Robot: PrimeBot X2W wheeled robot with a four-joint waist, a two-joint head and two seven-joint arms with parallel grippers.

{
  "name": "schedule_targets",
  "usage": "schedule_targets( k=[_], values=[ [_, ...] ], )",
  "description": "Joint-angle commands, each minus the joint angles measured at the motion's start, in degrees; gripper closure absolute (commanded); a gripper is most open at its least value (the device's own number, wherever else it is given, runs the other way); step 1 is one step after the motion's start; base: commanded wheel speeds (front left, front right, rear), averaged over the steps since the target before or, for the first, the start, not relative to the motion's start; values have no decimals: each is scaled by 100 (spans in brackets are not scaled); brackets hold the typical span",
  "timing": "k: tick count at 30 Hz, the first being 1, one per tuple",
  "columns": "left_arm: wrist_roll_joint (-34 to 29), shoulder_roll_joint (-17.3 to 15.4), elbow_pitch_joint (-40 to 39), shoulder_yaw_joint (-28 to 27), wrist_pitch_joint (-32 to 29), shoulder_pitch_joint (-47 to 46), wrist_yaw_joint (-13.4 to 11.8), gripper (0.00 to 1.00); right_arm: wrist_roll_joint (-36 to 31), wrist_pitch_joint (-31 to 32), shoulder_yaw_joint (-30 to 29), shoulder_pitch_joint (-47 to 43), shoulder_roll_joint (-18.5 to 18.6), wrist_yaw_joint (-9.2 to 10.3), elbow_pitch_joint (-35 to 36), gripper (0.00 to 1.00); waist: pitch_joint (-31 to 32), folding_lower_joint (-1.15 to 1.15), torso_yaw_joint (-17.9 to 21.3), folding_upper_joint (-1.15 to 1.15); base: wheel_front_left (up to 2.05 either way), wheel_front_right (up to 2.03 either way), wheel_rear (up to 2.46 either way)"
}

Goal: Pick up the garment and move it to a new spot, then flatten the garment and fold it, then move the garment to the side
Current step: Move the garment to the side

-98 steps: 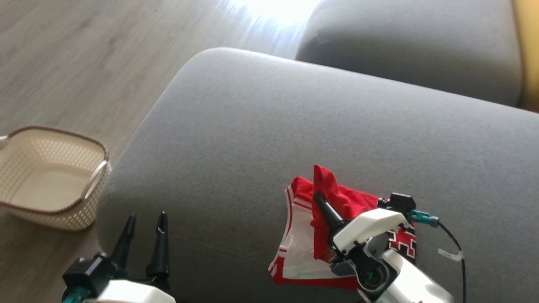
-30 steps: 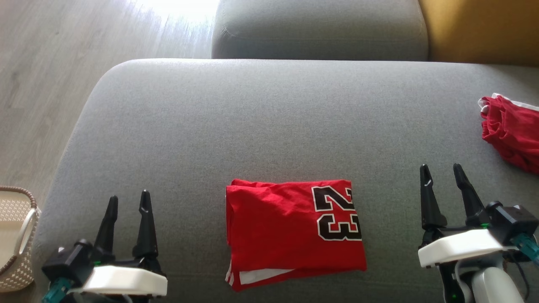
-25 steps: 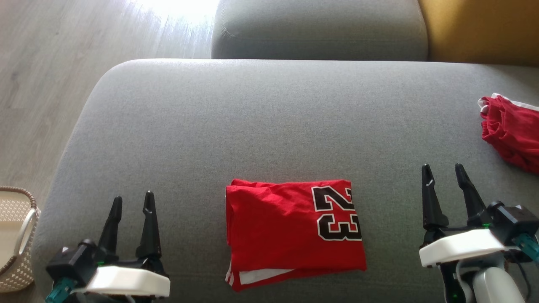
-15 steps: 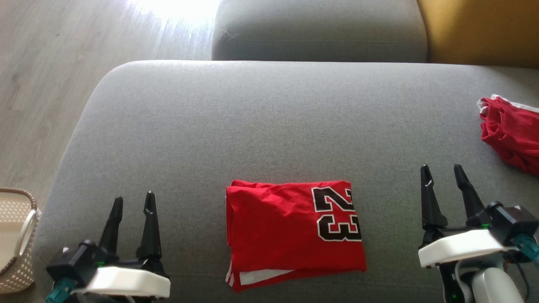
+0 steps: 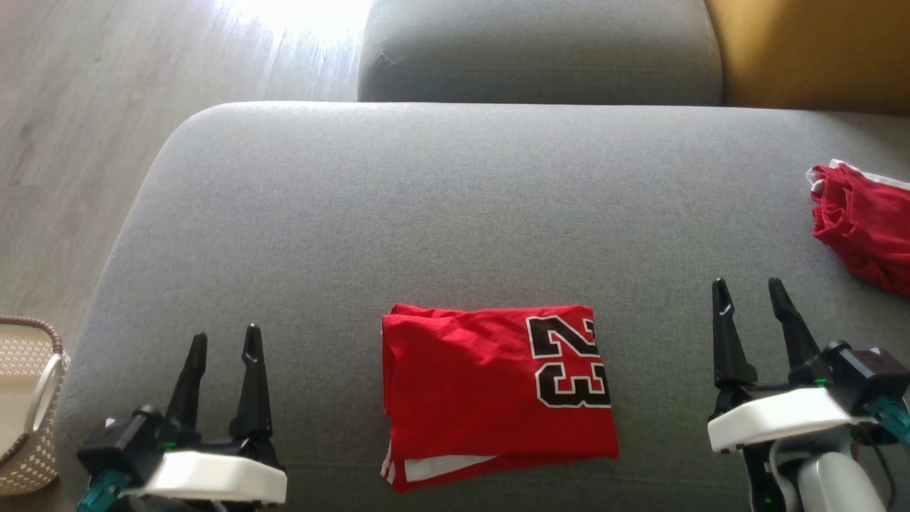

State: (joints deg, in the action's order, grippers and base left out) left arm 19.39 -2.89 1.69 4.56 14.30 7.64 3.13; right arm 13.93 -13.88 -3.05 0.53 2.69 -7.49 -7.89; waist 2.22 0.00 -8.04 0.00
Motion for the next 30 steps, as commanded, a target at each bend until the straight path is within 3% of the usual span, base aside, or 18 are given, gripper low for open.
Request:
schedule_targets(
  k=[1, 13, 19, 30],
  values=[
    [-14, 2, -186, -218, 70, -248, 37, 0, -23, -65, 125, 141, 19, 0, 166, 0, 1, 0, -2, 0, 0, 0, 0],
    [-13, 2, -140, -172, 70, -267, 38, 0, 28, -1, 144, 121, 19, 0, 34, 0, -17, 0, -80, 0, 0, 0, 0],
    [-33, 2, -52, -71, 70, -296, 73, 0, 85, 607, 563, 107, 19, 0, -476, 0, -89, 0, -191, 0, 0, 0, 0],
    [17, 2, 27, 26, 70, -431, 77, 0, 509, 891, 1027, 556, 19, 0, -1566, 0, -371, 0, -451, 0, 0, 0, 0]
  ],
)
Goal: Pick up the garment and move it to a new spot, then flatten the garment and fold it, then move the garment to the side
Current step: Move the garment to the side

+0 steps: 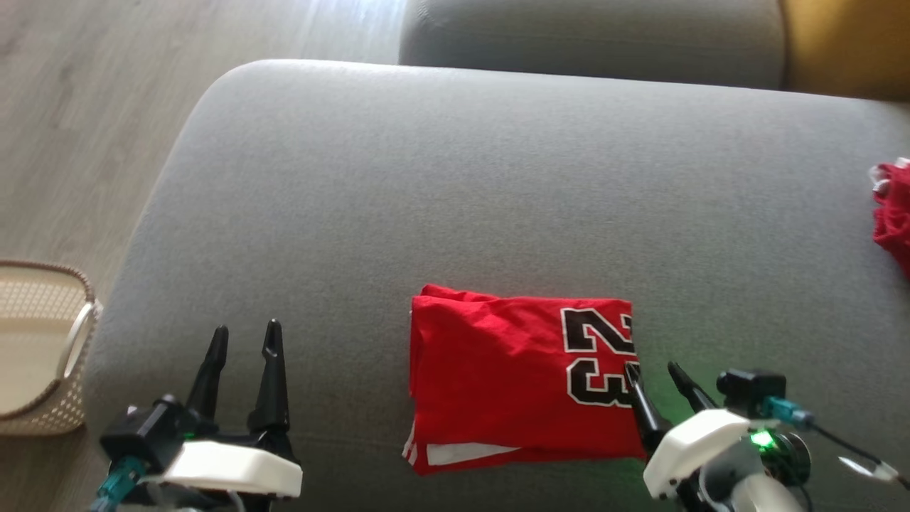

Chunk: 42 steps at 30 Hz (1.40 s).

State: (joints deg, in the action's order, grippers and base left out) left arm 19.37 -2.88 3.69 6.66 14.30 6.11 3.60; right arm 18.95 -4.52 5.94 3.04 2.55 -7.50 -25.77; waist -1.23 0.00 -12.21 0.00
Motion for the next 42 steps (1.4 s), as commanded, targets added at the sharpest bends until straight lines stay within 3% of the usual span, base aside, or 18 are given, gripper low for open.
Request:
schedule_targets(
  k=[1, 19, 21, 31, 37, 42],
  values=[
    [28, 1, -161, -168, 70, -296, 27, 0, 102, -61, 157, 363, 32, 1, 92, 0, -42, 0, -70, 0, 0, 0, 0],
    [28, 1, -122, -149, 70, -485, 30, 0, 566, -220, 609, 1302, 32, 1, -1859, 0, -273, 0, -349, 0, 0, 0, 0],
    [19, 1, -116, -149, 70, -498, 35, 0, 636, -259, 747, 1371, 32, 1, -1967, 100, -281, 0, -334, 0, 0, 0, 0],
    [-237, 1, -148, -113, 70, -503, 100, 0, -265, -730, 618, 1798, 33, 1, -2423, 100, -213, 0, 23, 0, 0, 0, 0],
    [-380, 1, -256, -46, 70, -601, 165, 0, -867, -620, 645, 2205, 212, 1, -2198, 100, -368, 0, 601, 0, 0, 0, 0],
    [-483, 1, -392, 109, 70, -992, 232, 0, -1070, -306, 961, 2833, 621, 1, -1739, 100, -891, 0, 1183, 0, 0, 0, 0]
  ],
)
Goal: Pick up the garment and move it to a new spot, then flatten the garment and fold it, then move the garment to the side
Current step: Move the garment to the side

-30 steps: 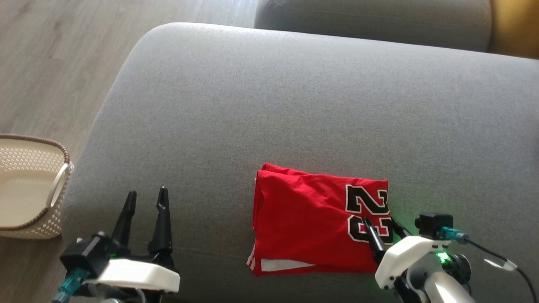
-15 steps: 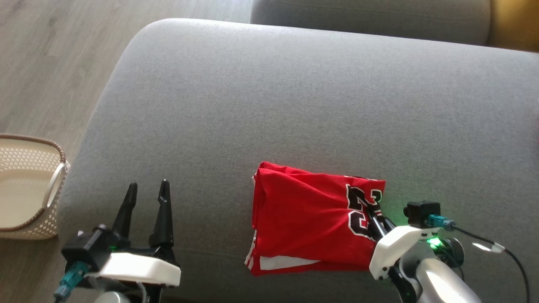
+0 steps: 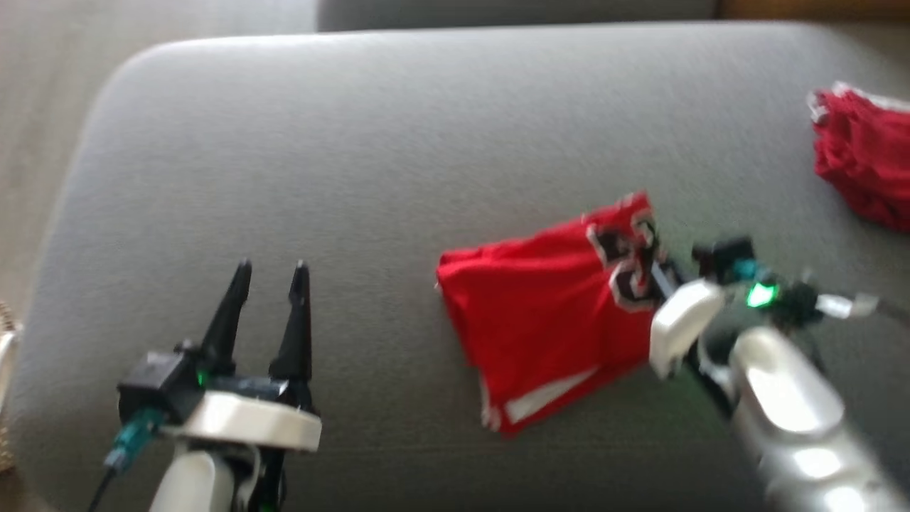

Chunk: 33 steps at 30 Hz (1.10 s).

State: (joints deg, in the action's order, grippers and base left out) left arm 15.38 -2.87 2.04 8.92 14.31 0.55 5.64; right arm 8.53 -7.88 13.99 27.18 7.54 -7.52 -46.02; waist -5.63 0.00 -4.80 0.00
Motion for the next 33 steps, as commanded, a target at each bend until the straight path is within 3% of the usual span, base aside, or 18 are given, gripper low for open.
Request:
schedule_targets(
  k=[1, 8, 17, 23, 33],
  values=[
    [-83, 0, -228, -116, 69, -436, 28, 0, -29, 30, 156, 419, 122, 3, 286, 100, -451, 0, 442, 0, 0, 0, 0],
    [-491, -77, -218, 222, 69, -1334, 149, 0, 136, 194, 934, 1525, 593, 3, 792, 100, -1466, 0, 1398, 0, 0, 0, 0],
    [-694, -767, -69, 742, 69, -2497, 182, 0, 666, -143, 1610, 2967, 815, 3, 664, 100, -2531, 0, 2520, 0, 0, 0, 0],
    [-638, -1162, 20, 877, 64, -2971, 183, 0, 963, -466, 1678, 3649, 866, 3, 295, 100, -2907, 0, 2965, 0, 0, 0, 0],
    [-587, -1485, -208, 912, -167, -3233, 178, 0, 1090, -690, 1446, 4212, 1243, 3, -87, 100, -3300, 0, 3266, 0, 0, 0, 0]
  ],
)
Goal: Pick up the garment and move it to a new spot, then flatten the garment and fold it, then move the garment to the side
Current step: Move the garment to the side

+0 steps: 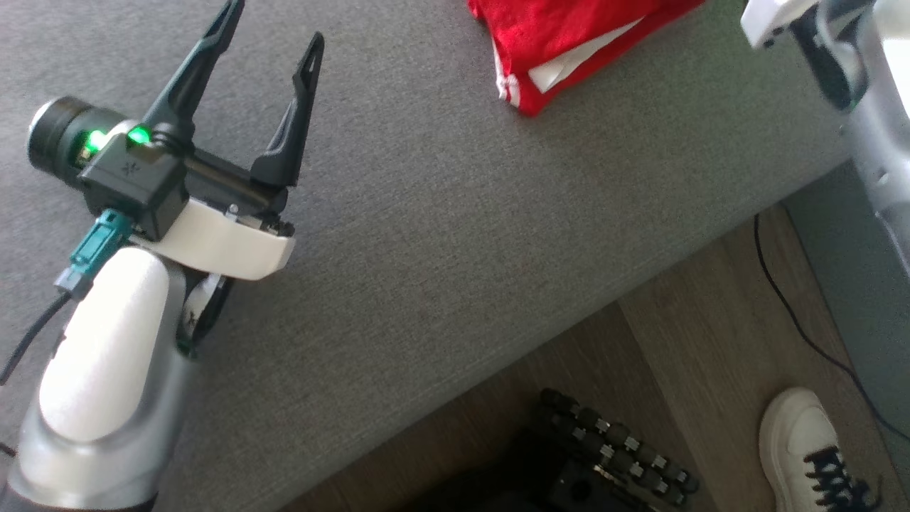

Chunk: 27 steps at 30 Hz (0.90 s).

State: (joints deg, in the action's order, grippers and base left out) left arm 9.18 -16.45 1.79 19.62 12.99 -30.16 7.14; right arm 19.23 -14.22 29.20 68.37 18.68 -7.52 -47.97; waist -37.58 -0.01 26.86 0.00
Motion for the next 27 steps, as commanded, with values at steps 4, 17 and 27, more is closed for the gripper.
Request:
schedule_targets(
  k=[4, 17, 27],
  values=[
    [31, -164, -297, -104, -131, -179, 29, 0, -58, -72, -379, 278, 265, 3, -11, 100, -204, 1, 94, 0, 0, 0, 0],
    [115, -163, -427, -97, -118, -9, -102, 0, -616, -77, -1232, 58, 233, 3, 314, 98, -264, 1, -58, 0, 0, 0, 0],
    [196, -151, -371, -74, -60, 35, -157, 0, -857, -77, -1729, -111, 103, 3, 577, 0, -189, 1, -38, 0, 0, 0, 0]
  ],
)
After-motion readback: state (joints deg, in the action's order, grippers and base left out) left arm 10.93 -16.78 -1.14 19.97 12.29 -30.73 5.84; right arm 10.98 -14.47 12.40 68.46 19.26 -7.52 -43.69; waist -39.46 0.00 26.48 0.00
